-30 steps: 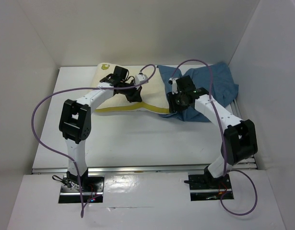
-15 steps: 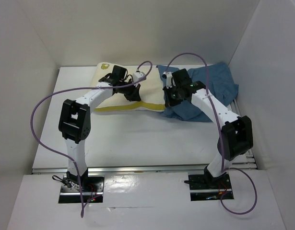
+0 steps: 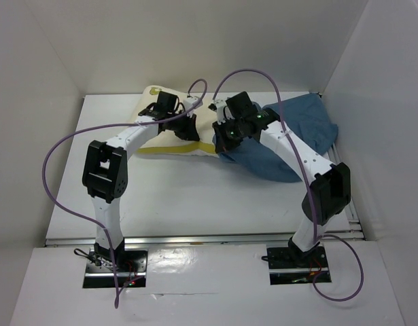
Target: Put the pillow into the pillowcase
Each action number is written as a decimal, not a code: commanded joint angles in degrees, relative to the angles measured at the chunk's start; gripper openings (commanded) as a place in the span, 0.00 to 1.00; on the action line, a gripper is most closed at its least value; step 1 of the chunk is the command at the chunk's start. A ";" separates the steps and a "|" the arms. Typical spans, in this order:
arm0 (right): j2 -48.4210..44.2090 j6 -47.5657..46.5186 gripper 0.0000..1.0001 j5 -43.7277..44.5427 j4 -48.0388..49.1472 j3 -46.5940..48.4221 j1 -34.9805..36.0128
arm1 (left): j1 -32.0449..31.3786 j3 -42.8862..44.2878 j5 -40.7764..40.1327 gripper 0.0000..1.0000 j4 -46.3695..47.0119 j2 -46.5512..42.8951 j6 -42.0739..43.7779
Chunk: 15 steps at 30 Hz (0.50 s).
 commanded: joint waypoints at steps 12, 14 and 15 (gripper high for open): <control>-6.33 -1.75 0.00 -0.06 -1.67 -9.02 -2.19 | 1.21 3.32 -0.67 0.00 6.97 -2.58 -10.54; -6.33 -1.75 0.00 -0.06 -1.66 -9.02 -2.19 | 1.21 3.32 -3.23 0.00 6.36 -3.38 -11.24; -6.33 -1.75 0.00 -0.06 -1.66 -7.28 -2.19 | 1.21 3.84 -6.11 0.00 5.84 -4.68 -11.25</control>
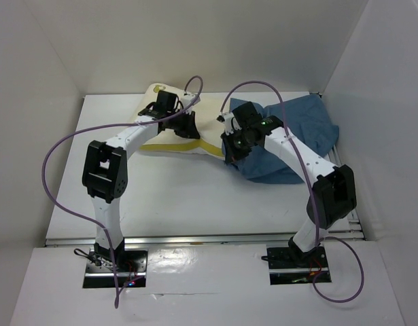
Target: Put the pillow into the pillowcase
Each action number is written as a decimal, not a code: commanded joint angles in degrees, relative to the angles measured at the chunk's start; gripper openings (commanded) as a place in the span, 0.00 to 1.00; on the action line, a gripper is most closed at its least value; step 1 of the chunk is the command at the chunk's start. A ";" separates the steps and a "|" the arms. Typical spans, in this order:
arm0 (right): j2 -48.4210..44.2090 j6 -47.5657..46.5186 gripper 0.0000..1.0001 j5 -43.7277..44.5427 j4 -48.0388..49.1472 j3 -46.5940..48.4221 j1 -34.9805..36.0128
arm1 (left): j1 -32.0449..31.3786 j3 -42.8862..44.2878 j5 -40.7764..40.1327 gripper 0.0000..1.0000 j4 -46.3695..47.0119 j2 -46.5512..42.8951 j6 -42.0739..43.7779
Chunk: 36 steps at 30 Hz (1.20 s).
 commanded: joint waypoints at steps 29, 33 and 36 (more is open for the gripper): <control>10.66 1.92 0.00 -17.81 -0.49 20.60 5.39 | -4.39 -0.94 -12.90 0.00 7.99 -10.54 -11.00; 11.28 1.92 0.00 -16.33 0.13 22.61 5.92 | -4.92 -4.97 -10.36 0.00 7.47 -13.35 -12.24; 11.89 1.92 0.00 -13.61 1.18 24.11 5.92 | -5.45 -10.51 -7.72 0.00 6.24 -16.86 -12.24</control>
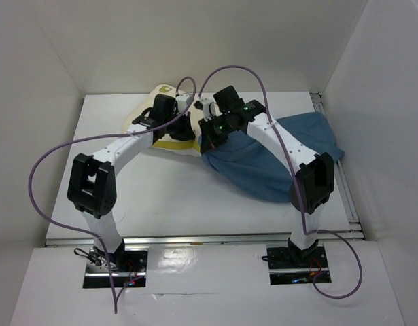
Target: Put the pillow into the pillowcase
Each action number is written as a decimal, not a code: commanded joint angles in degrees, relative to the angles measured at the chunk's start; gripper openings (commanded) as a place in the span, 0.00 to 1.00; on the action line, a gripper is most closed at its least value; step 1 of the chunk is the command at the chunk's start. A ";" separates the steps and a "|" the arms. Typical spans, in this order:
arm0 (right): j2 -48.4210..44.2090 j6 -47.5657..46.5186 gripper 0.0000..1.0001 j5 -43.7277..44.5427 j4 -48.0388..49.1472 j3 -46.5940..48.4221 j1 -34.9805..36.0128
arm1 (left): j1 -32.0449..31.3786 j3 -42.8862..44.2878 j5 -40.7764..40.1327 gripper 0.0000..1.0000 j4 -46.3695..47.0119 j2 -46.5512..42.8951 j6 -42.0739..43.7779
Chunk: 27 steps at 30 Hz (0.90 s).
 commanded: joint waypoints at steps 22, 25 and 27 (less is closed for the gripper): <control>-11.02 -0.95 0.85 15.66 3.32 2.25 -2.58 | -2.31 -21.96 5.35 0.09 -2.58 -20.88 5.51; -9.63 -0.34 0.84 19.10 2.63 2.77 -6.52 | -2.30 -23.37 5.88 0.39 -2.58 -23.42 7.08; -7.44 -0.34 0.81 19.10 2.01 2.25 -10.48 | -2.30 -23.37 6.67 0.52 -2.58 -24.65 7.96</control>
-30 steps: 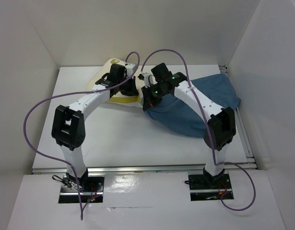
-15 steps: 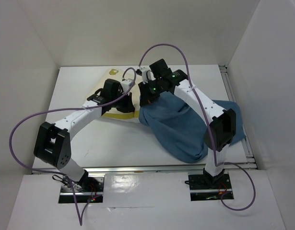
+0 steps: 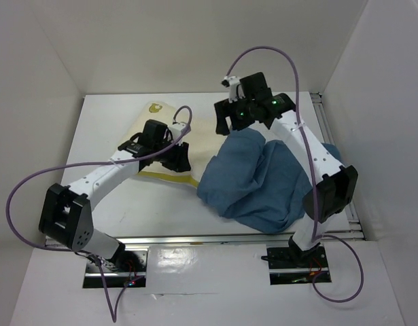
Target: Put the pillow into the pillowcase
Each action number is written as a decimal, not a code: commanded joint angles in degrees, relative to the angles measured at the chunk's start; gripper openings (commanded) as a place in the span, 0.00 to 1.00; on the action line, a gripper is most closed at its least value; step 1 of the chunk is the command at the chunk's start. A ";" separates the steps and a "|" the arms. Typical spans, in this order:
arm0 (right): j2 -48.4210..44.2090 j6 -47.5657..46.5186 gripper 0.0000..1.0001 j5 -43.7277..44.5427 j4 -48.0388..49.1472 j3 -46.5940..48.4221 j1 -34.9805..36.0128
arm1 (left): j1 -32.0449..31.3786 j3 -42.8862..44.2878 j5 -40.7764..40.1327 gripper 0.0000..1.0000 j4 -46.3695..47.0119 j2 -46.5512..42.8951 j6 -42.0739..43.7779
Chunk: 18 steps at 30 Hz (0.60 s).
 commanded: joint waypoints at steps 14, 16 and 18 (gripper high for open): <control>22.21 -5.22 0.61 -6.45 1.07 6.87 -13.84 | 0.34 7.70 -7.60 0.72 -5.48 -10.34 10.03; 24.92 -5.22 0.61 -6.46 1.77 8.90 -13.23 | 0.34 7.70 -7.61 0.72 -6.01 -10.88 10.55; 26.52 -5.22 0.52 -6.46 1.77 11.45 -13.23 | 0.34 7.18 -7.61 0.72 -6.01 -11.49 10.55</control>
